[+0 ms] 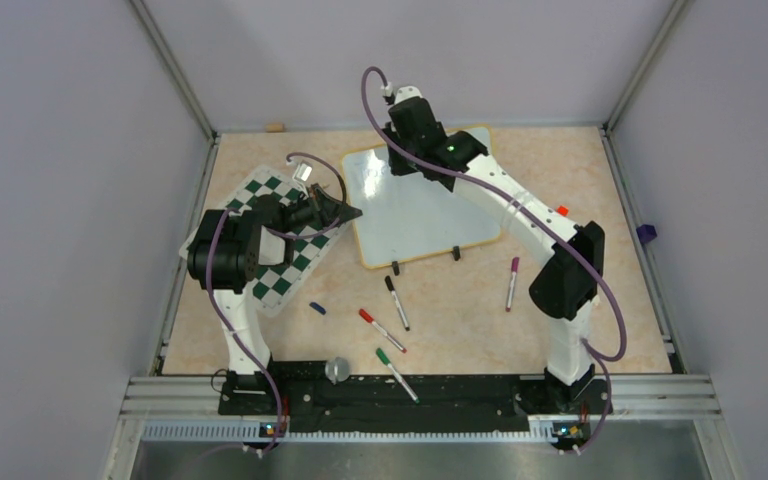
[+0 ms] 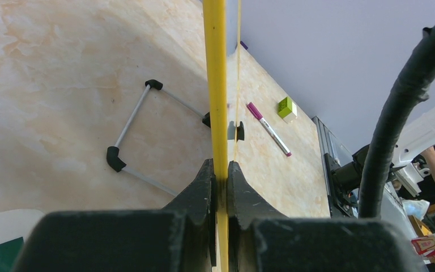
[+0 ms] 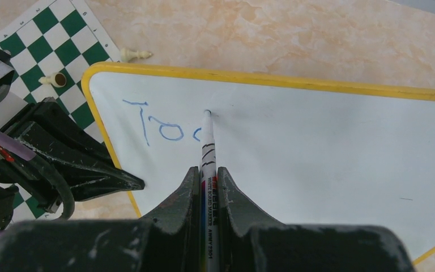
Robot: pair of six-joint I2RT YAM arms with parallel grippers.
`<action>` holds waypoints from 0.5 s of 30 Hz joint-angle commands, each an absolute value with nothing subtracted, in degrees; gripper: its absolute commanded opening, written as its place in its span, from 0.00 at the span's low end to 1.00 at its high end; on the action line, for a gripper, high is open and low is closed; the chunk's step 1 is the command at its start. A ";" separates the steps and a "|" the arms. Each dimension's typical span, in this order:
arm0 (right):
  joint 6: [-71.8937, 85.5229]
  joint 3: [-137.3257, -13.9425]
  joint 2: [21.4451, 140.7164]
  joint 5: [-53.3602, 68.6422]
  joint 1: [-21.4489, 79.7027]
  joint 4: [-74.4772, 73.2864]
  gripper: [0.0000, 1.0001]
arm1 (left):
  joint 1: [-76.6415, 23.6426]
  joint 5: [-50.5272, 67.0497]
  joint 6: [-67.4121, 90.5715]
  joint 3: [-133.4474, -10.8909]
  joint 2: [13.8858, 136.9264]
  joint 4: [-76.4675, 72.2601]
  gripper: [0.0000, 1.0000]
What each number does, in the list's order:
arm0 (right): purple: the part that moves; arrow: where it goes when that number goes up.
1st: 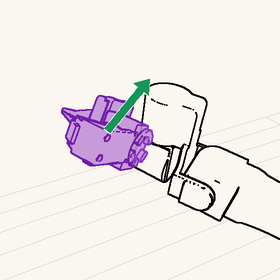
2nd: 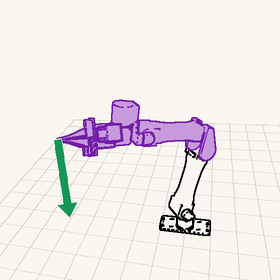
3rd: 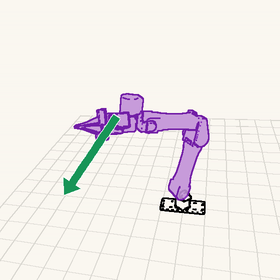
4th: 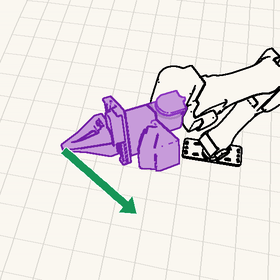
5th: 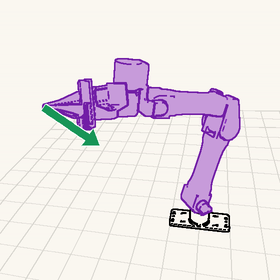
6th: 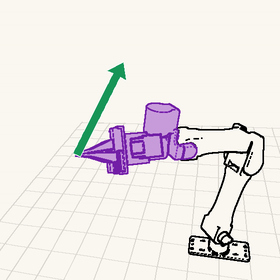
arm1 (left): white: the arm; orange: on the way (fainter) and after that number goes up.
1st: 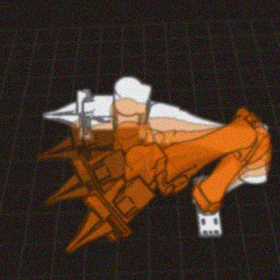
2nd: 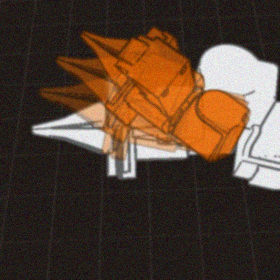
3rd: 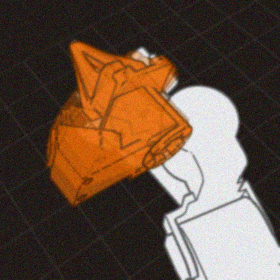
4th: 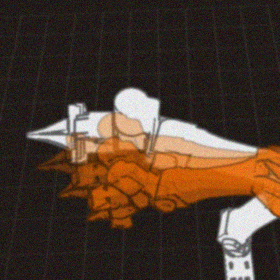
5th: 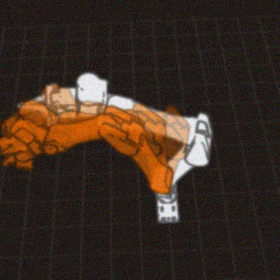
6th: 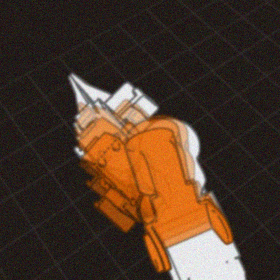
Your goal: Write a sentence on the whiteboard
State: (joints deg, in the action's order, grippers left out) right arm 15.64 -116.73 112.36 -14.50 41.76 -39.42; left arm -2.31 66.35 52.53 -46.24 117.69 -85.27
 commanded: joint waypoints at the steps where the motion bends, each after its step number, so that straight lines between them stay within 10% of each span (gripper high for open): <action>1: 15.63 -118.71 113.02 -15.79 40.63 -38.90 0.00 | -2.03 66.79 48.34 -46.06 115.96 -92.81 0.00; 15: 16.55 -112.93 109.99 -14.05 40.65 -38.80 0.00 | -2.07 66.70 48.44 -46.06 115.97 -92.81 0.00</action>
